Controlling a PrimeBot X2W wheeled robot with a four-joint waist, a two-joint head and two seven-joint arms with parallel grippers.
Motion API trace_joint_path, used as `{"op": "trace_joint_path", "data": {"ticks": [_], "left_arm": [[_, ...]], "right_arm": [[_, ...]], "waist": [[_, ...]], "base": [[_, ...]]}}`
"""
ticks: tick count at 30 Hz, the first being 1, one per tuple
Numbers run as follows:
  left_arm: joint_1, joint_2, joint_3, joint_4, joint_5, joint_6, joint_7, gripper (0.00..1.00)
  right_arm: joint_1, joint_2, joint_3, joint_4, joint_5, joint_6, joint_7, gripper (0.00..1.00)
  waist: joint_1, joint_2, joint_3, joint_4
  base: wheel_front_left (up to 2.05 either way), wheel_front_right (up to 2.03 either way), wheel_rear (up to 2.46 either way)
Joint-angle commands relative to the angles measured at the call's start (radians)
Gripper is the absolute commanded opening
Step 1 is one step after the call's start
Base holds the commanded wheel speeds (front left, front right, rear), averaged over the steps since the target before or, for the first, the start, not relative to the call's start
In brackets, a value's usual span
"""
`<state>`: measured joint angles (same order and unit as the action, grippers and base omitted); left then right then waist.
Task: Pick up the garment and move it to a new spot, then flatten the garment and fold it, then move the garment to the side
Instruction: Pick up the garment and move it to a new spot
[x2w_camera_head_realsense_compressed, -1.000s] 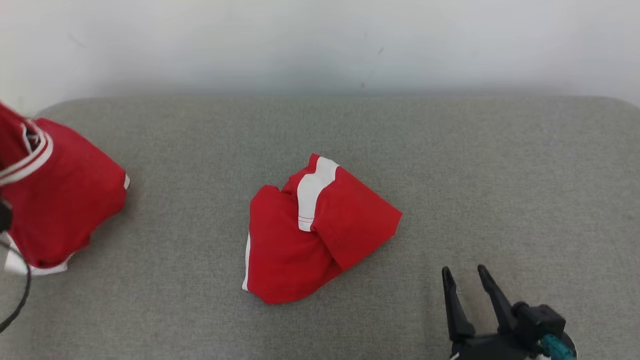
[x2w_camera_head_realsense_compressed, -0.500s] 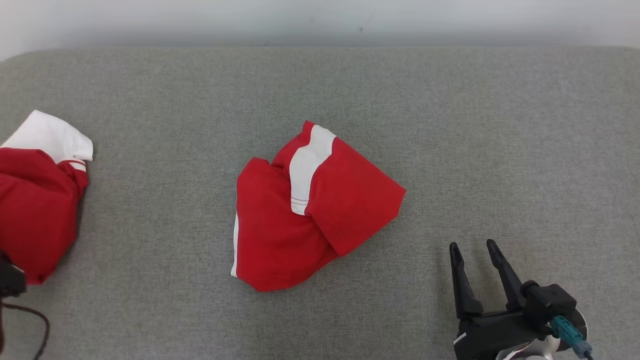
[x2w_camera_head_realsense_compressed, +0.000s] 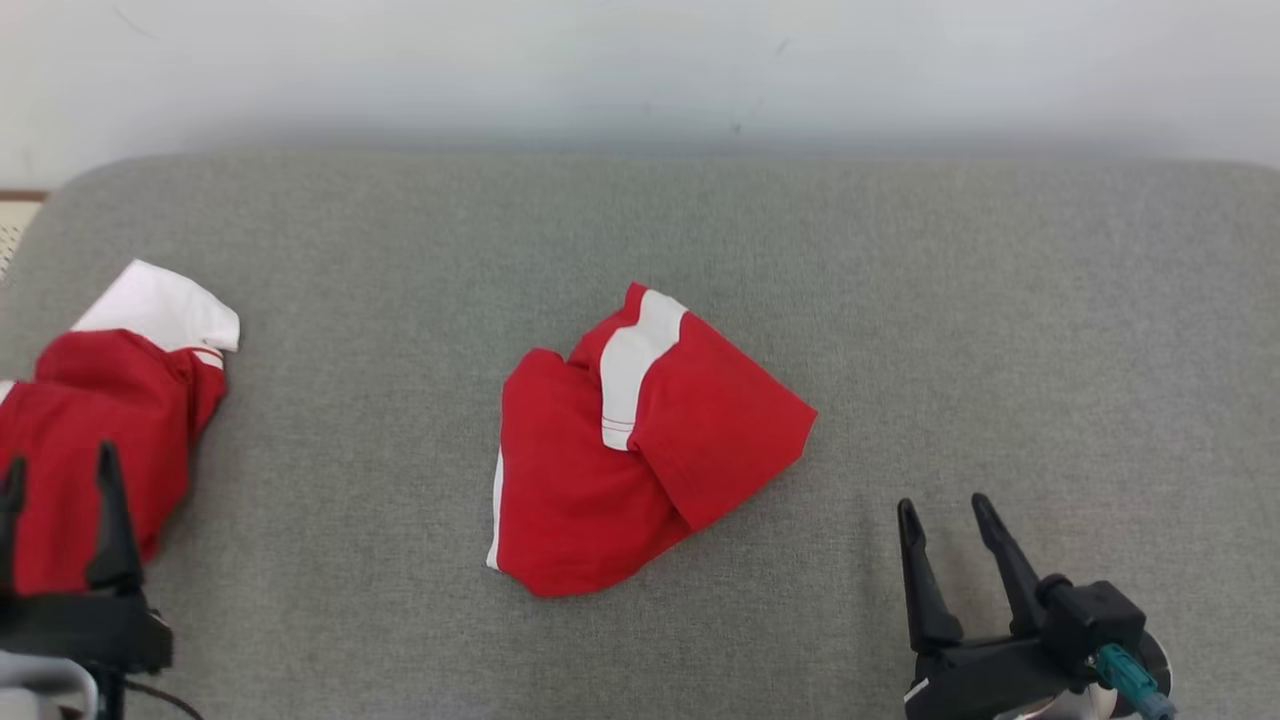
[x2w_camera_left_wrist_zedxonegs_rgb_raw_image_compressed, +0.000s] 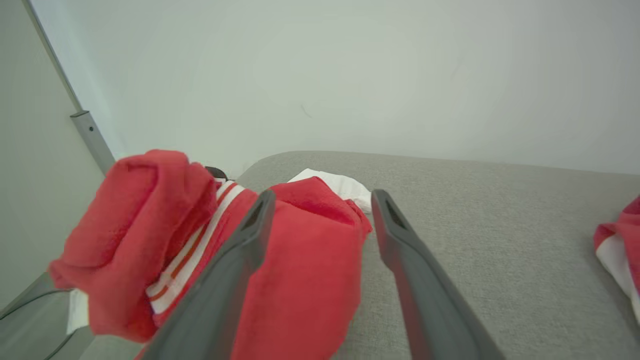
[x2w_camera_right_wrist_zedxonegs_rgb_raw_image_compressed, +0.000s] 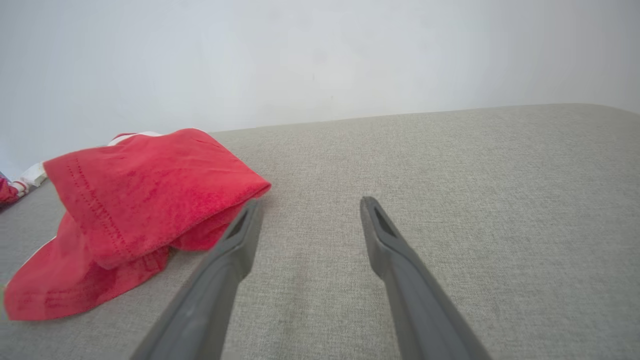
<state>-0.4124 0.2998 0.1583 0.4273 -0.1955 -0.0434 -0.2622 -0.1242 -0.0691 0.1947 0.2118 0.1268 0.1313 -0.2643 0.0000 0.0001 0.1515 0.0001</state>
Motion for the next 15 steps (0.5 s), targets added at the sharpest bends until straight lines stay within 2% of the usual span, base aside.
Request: {"op": "trace_joint_path", "data": {"ticks": [1,8,15], "left_arm": [[0.028,-0.011,0.006,-0.014,0.008,0.001,-0.004,1.0],[0.153,-0.099,0.021,-0.113,0.054,-0.006,-0.004,1.0],[0.242,-0.172,0.034,-0.189,0.089,-0.018,-0.004,1.0]], "right_arm": [[0.021,0.003,0.001,0.004,-0.002,-0.001,0.0,1.0],[0.053,0.014,-0.005,0.013,-0.012,-0.001,0.0,1.0],[0.06,0.018,0.004,0.01,-0.001,-0.001,0.0,1.0]], "waist": [[0.0,-0.0001,-0.046,0.011],[0.0,-0.0001,-0.125,0.005],[0.0,-0.0001,-0.151,-0.016]], "base": [[0.0,0.0,0.0],[0.0,0.0,0.0],[0.0,0.0,0.0]]}}
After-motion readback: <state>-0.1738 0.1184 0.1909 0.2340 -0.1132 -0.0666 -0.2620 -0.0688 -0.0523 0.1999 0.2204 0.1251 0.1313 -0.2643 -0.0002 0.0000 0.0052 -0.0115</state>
